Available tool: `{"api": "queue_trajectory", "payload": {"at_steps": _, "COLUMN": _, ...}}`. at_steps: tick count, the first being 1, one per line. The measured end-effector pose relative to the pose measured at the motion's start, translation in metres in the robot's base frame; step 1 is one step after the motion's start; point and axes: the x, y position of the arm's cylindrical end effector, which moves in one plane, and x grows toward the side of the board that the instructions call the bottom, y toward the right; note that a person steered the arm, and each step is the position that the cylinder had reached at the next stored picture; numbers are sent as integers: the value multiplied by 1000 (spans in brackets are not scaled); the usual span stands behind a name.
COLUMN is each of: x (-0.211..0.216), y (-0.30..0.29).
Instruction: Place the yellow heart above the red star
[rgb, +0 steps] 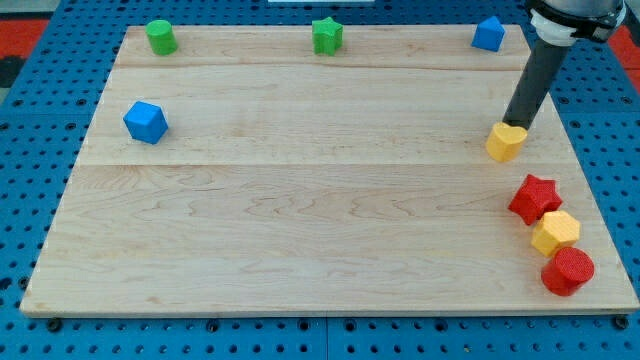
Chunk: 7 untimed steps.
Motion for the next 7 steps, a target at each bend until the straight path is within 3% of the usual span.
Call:
{"api": "queue_trajectory", "payload": {"at_steps": 2, "x": -9, "y": -78}}
{"api": "queue_trajectory", "payload": {"at_steps": 5, "x": 11, "y": -28}}
{"api": "queue_trajectory", "payload": {"at_steps": 7, "x": 17, "y": -53}}
